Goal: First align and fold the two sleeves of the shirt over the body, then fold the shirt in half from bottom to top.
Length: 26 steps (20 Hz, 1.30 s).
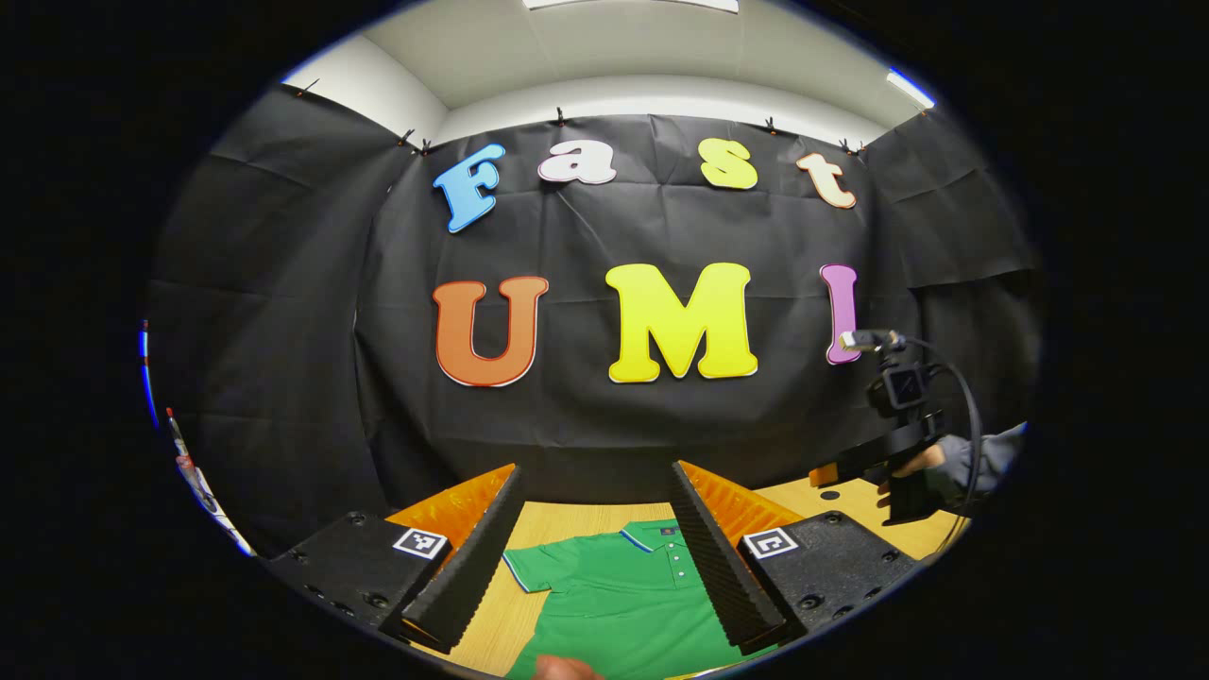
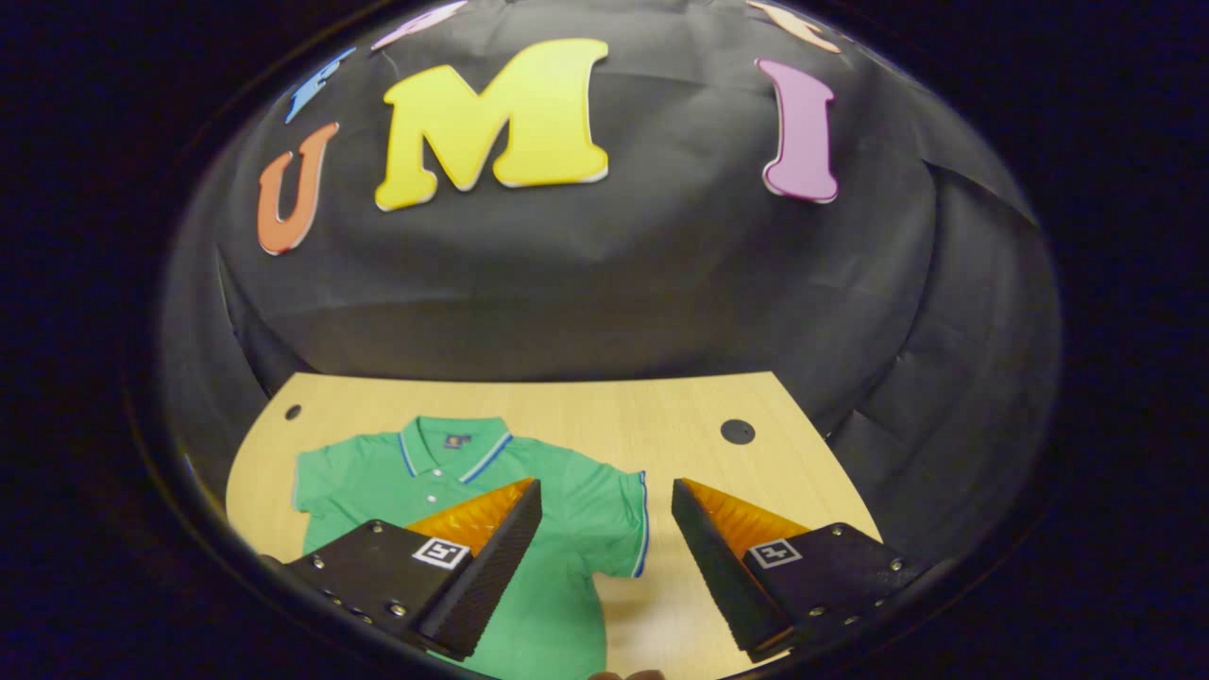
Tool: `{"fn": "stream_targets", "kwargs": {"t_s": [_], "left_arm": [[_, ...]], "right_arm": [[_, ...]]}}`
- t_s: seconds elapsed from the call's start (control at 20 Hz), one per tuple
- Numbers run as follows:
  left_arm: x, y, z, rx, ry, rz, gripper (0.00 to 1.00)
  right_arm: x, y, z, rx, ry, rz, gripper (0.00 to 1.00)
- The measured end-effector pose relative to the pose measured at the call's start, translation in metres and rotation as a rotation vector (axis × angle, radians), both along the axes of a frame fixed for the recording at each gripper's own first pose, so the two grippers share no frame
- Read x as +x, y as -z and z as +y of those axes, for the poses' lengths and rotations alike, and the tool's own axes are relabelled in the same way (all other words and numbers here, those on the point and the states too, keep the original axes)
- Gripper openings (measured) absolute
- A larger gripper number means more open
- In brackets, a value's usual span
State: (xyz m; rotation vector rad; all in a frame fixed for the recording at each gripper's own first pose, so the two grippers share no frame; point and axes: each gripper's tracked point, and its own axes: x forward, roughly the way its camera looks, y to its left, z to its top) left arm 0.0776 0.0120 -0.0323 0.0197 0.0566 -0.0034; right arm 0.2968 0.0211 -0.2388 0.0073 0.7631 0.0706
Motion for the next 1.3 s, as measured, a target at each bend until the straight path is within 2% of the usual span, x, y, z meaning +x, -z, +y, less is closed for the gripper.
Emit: {"fn": "stream_targets", "kwargs": {"t_s": [0.15, 0.2, 0.3, 0.45, 0.7, 0.8, 0.9, 1.1, 1.3], "left_arm": [[0.004, 0.007, -0.006, -0.026, 0.000, 0.026, 0.98], [0.008, 0.009, -0.008, -0.029, 0.001, 0.033, 0.98], [0.011, 0.014, -0.010, -0.025, 0.005, 0.051, 0.98], [0.016, 0.018, -0.010, -0.013, 0.001, 0.064, 0.98], [0.026, 0.020, 0.001, 0.026, -0.029, 0.070, 0.98], [0.027, 0.023, 0.007, 0.028, -0.044, 0.078, 0.98], [0.026, 0.027, 0.009, 0.021, -0.058, 0.093, 0.98], [0.024, 0.035, 0.012, 0.007, -0.077, 0.119, 0.98], [0.022, 0.033, 0.015, 0.014, -0.087, 0.114, 0.98]], "right_arm": [[0.035, 0.048, -0.001, 0.014, 0.017, 0.081, 0.89], [0.045, 0.062, -0.001, 0.026, 0.032, 0.101, 0.92], [0.062, 0.090, -0.008, 0.002, 0.043, 0.129, 0.92], [0.078, 0.124, -0.009, 0.004, 0.062, 0.181, 0.92], [0.090, 0.164, -0.017, -0.064, 0.050, 0.215, 0.92], [0.089, 0.176, -0.014, -0.058, 0.047, 0.239, 0.92], [0.084, 0.177, -0.002, 0.001, 0.036, 0.259, 0.92], [0.087, 0.178, 0.003, 0.004, 0.037, 0.263, 0.06], [0.086, 0.180, 0.003, 0.025, 0.055, 0.265, 0.06]]}}
